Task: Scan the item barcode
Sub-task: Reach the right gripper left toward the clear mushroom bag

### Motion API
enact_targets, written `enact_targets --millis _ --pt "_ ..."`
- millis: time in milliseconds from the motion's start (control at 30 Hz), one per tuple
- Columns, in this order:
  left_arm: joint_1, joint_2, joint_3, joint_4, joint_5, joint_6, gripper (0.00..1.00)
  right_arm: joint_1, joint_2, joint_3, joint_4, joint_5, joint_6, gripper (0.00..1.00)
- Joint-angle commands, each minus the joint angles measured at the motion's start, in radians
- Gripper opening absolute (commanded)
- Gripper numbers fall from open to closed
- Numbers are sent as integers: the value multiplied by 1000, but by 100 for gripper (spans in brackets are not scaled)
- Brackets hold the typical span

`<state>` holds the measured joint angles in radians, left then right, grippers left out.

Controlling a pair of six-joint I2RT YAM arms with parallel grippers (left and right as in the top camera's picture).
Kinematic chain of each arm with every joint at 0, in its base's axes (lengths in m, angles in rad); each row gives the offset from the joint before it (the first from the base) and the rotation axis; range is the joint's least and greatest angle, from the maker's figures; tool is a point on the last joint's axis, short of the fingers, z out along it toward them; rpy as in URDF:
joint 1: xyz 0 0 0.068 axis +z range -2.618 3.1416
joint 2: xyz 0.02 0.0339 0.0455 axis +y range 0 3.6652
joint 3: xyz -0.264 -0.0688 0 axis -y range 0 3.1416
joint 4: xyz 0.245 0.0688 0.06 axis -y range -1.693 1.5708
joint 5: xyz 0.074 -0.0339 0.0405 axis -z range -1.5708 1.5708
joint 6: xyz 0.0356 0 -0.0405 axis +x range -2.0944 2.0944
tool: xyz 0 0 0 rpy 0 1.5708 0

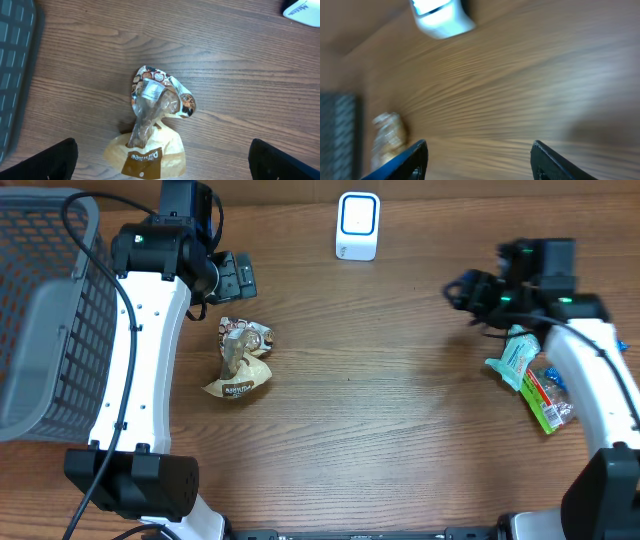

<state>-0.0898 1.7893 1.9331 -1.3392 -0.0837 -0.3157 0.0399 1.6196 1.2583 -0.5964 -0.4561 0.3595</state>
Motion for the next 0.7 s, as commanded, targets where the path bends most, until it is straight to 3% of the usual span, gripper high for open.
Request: enact_targets --millis 0,333,667 --pt "-1 -9 16 2 -5 -3 100 137 52 26 107 -40 122 68" --pt "-1 -9 16 2 -5 -3 100 493 421 26 594 -178 274 70" --pt "-1 -9 16 2 -5 -3 100 660 478 26 689 38 400 69"
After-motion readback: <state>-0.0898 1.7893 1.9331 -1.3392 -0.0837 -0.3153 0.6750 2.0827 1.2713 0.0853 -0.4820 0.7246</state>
